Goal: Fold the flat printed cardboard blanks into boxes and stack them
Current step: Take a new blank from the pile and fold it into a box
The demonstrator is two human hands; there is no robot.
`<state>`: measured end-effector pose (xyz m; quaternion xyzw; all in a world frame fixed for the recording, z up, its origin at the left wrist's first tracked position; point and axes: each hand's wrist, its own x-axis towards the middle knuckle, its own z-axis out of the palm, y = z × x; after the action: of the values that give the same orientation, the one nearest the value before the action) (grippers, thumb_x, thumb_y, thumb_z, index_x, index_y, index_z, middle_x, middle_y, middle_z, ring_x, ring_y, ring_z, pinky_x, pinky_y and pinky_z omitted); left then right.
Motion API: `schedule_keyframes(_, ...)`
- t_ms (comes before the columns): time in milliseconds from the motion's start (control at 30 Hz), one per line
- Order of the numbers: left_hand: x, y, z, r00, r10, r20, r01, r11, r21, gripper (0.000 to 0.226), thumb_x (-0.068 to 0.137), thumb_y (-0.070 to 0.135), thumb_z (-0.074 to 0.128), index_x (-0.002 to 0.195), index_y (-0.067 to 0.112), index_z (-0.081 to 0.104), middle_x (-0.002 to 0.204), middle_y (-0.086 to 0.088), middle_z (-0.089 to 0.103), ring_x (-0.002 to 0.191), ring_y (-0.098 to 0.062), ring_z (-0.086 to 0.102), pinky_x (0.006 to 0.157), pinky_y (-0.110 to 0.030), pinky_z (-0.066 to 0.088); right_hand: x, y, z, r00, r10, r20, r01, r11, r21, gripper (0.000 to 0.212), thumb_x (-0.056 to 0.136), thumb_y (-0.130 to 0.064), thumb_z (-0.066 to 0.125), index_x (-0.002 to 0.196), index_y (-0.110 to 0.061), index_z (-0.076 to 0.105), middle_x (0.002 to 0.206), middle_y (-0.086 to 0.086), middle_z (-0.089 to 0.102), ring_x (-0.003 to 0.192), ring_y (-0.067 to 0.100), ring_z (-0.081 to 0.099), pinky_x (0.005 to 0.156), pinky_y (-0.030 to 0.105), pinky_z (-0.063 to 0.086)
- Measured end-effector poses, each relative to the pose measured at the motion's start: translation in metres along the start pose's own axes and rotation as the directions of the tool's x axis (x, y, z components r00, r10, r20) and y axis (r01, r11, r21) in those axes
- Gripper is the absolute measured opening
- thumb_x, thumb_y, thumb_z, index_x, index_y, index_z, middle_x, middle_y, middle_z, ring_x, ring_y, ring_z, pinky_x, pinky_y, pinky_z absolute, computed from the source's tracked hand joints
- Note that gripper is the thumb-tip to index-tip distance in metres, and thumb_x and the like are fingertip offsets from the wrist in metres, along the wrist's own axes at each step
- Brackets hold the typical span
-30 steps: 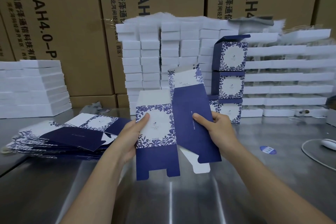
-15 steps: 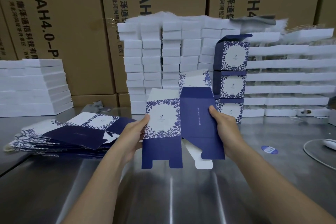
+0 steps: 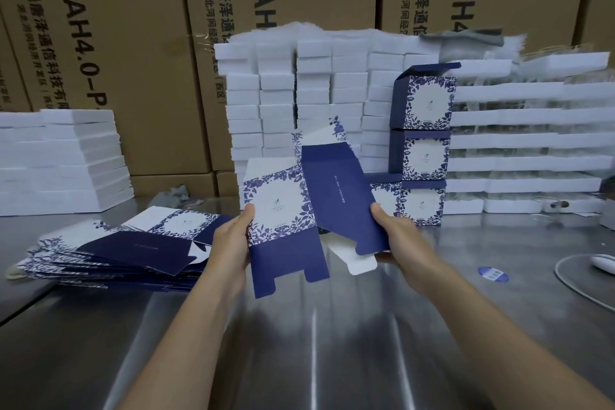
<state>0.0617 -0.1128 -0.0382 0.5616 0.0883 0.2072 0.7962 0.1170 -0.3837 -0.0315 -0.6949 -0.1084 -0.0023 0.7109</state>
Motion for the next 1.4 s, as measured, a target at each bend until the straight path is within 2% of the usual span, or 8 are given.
schedule_keyframes(267, -0.004, -0.003, 0.007, 0.995, -0.048, 0.09, 0.041, 0.995, 0.087, 0.05, 0.103, 0.053, 0.06, 0.128, 0.012, 0.074, 0.122, -0.008, 0.078, 0.122, -0.03, 0.071, 0.114, -0.057, 0.047, 0.001, -0.002, 0.002, 0.992, -0.085, -0.093, 0.092, 0.993, 0.071, 0.045, 0.11, -0.044, 0.051, 0.095, -0.012, 0.079, 0.082, 0.005, 0.081, 0.068, 0.013, 0.076, 0.054, 0.025, 0.058)
schedule_keyframes(600, -0.005, -0.002, 0.004, 0.998, 0.056, 0.032, -0.062, 0.977, 0.205, 0.046, 0.105, 0.05, 0.058, 0.11, 0.009, 0.078, 0.106, -0.009, 0.082, 0.096, -0.027, 0.076, 0.08, -0.033, 0.055, -0.002, -0.002, -0.002, 0.995, -0.08, -0.057, 0.085, 0.993, 0.086, 0.033, 0.102, -0.043, 0.065, 0.082, -0.029, 0.086, 0.09, 0.004, 0.082, 0.075, 0.015, 0.078, 0.058, 0.027, 0.06)
schedule_keyframes(733, -0.005, -0.003, 0.004, 0.993, 0.007, 0.116, -0.031, 0.978, 0.204, 0.044, 0.103, 0.053, 0.06, 0.112, 0.013, 0.078, 0.105, -0.005, 0.082, 0.09, -0.019, 0.08, 0.06, -0.023, 0.058, 0.0, -0.002, -0.004, 0.994, -0.063, -0.089, 0.072, 0.992, 0.105, 0.033, 0.099, -0.051, 0.067, 0.085, -0.028, 0.085, 0.097, 0.002, 0.083, 0.086, 0.023, 0.078, 0.085, 0.04, 0.061)
schedule_keyframes(900, -0.005, -0.004, 0.007, 0.994, -0.04, 0.1, 0.026, 0.99, 0.138, 0.04, 0.102, 0.045, 0.065, 0.122, 0.012, 0.076, 0.115, -0.007, 0.08, 0.113, -0.029, 0.075, 0.105, -0.05, 0.056, 0.001, -0.002, -0.005, 0.993, -0.056, -0.099, 0.07, 0.987, 0.143, 0.033, 0.104, -0.044, 0.063, 0.086, -0.029, 0.086, 0.098, 0.0, 0.083, 0.085, 0.024, 0.081, 0.087, 0.049, 0.065)
schedule_keyframes(1000, -0.004, -0.005, 0.004, 0.996, -0.02, 0.089, 0.01, 0.994, 0.112, 0.039, 0.101, 0.044, 0.068, 0.122, 0.013, 0.077, 0.116, -0.007, 0.08, 0.116, -0.03, 0.073, 0.108, -0.051, 0.054, 0.0, -0.004, -0.004, 0.996, -0.043, -0.076, 0.055, 0.987, 0.152, 0.033, 0.104, -0.043, 0.064, 0.089, -0.023, 0.086, 0.1, 0.003, 0.083, 0.087, 0.027, 0.081, 0.08, 0.049, 0.066)
schedule_keyframes(1100, -0.003, -0.004, -0.001, 0.998, 0.0, 0.065, -0.005, 0.997, 0.071, 0.041, 0.098, 0.048, 0.071, 0.117, 0.012, 0.079, 0.114, -0.007, 0.08, 0.11, -0.028, 0.076, 0.101, -0.048, 0.058, -0.002, -0.004, -0.002, 0.999, -0.035, -0.005, 0.036, 0.993, 0.116, 0.034, 0.104, -0.043, 0.063, 0.093, -0.022, 0.086, 0.102, 0.005, 0.083, 0.09, 0.026, 0.081, 0.072, 0.039, 0.066)
schedule_keyframes(1300, -0.004, -0.001, -0.005, 0.998, -0.002, 0.071, 0.008, 0.996, -0.086, 0.03, 0.098, 0.038, 0.073, 0.107, 0.012, 0.084, 0.115, -0.012, 0.08, 0.101, -0.032, 0.079, 0.072, -0.041, 0.064, -0.003, -0.001, 0.001, 0.999, -0.013, 0.046, 0.01, 0.998, 0.07, 0.035, 0.1, -0.047, 0.067, 0.103, -0.018, 0.085, 0.105, 0.002, 0.083, 0.099, 0.025, 0.078, 0.093, 0.045, 0.06)
schedule_keyframes(1400, -0.007, 0.0, -0.004, 0.995, -0.011, 0.094, 0.021, 0.994, -0.105, 0.026, 0.098, 0.037, 0.073, 0.106, 0.015, 0.084, 0.116, -0.013, 0.079, 0.102, -0.033, 0.078, 0.07, -0.04, 0.064, -0.003, -0.001, 0.001, 1.0, -0.02, 0.023, 0.018, 0.995, 0.098, 0.03, 0.099, -0.046, 0.069, 0.1, -0.021, 0.085, 0.104, 0.001, 0.083, 0.093, 0.021, 0.078, 0.08, 0.038, 0.061)
